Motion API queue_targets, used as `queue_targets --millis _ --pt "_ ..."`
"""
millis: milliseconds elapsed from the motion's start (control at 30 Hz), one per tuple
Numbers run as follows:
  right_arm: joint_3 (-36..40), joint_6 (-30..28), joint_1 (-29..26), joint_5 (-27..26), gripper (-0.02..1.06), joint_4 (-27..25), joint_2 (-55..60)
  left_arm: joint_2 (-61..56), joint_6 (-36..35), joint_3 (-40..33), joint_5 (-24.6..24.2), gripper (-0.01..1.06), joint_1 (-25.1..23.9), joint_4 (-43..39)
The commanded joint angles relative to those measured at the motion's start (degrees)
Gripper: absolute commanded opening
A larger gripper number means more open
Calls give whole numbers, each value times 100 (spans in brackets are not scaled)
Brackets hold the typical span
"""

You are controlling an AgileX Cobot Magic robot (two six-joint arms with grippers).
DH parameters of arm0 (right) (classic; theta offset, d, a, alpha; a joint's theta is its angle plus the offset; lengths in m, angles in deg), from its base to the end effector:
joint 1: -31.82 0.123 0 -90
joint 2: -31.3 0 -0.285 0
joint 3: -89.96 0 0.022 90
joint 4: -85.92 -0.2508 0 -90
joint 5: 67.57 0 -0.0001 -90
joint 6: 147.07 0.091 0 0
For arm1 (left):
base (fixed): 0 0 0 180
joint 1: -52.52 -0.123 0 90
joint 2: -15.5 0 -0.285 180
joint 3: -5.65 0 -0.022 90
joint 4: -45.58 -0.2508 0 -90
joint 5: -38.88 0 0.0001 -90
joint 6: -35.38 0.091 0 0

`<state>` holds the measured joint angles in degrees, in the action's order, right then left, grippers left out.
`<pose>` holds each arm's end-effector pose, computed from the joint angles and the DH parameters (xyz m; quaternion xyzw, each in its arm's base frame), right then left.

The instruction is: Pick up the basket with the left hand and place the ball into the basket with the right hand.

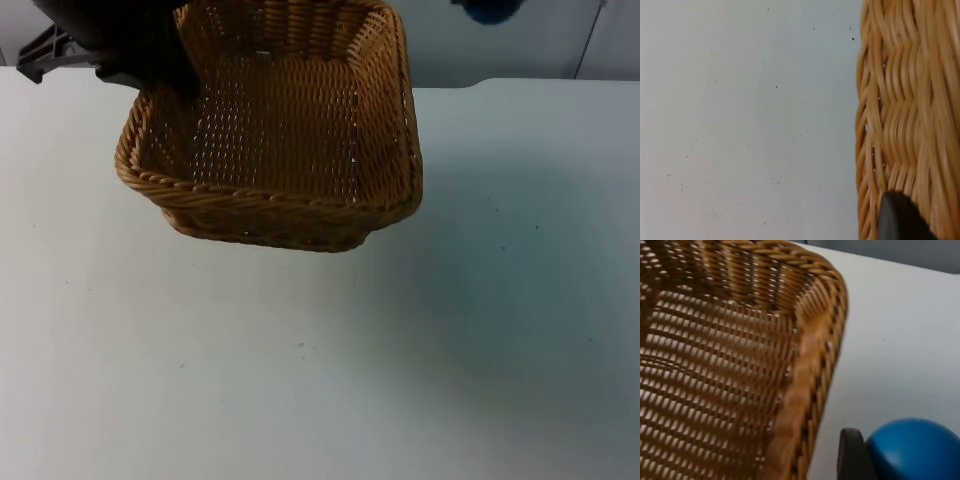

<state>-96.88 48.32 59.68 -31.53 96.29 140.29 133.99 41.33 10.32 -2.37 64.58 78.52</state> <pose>0.3611 0.1799 0.2942 -0.1500 0.9195 0.0605 0.3583 0.4004 -0.1190 0.2186 -0.0192 0.9511 -0.2392 0.1945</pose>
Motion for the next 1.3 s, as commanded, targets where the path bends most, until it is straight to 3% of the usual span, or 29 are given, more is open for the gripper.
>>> queue_targets --millis 0,367,567,667,1267 --pt "-153 -88 160 2 0 36 -85 -66 12 2 92 0 5 180" --pt "-538 -165 735 -230 0 347 -62 -66 113 2 151 0 5 192" --pt "-538 -430 1043 -472 0 382 142 -66 113 2 187 0 5 192" --pt "-538 -952 1182 -486 0 406 443 -66 113 2 187 0 5 203" --pt "-538 -834 1213 -860 0 282 1330 -66 122 2 196 0 5 170"
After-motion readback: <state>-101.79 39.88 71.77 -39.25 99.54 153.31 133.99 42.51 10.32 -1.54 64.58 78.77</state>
